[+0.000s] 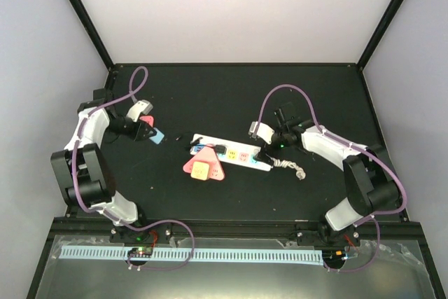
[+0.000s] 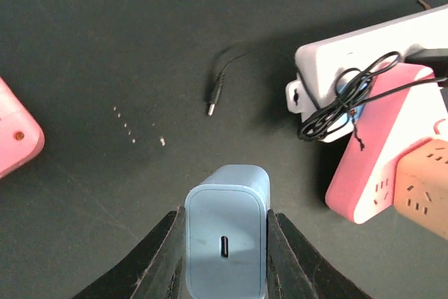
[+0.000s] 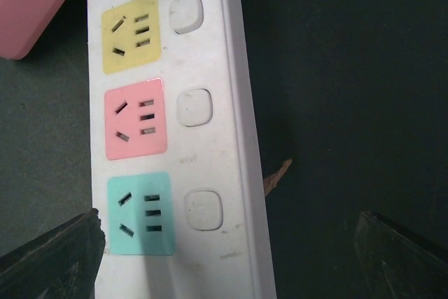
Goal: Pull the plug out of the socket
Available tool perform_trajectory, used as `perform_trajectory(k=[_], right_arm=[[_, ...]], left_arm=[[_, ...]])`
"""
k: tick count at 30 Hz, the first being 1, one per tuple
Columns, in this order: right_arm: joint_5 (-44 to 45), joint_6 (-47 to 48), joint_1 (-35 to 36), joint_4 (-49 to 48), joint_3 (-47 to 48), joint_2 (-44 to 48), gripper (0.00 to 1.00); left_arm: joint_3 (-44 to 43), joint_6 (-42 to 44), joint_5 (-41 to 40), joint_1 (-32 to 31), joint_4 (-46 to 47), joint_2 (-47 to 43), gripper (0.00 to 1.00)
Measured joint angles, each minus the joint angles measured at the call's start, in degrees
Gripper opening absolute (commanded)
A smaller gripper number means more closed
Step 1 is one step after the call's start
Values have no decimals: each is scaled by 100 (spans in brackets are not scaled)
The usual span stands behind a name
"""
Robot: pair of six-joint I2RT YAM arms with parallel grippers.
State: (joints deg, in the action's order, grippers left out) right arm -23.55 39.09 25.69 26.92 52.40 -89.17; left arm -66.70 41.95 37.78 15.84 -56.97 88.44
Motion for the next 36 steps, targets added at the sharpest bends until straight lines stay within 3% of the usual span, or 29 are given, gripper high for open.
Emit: perform_trajectory(k=[18, 26, 36], right_arm=[[-225, -70, -2, 205, 50, 317, 100], [-262, -153, -2, 210, 52, 411, 100], [-284, -195, -2, 210, 52, 411, 100]], left_arm=[[17, -236, 114, 855, 260, 1464, 20], [-157, -372, 114, 1080, 352, 1766, 30], [-280, -542, 52, 1263, 433, 1969, 49]])
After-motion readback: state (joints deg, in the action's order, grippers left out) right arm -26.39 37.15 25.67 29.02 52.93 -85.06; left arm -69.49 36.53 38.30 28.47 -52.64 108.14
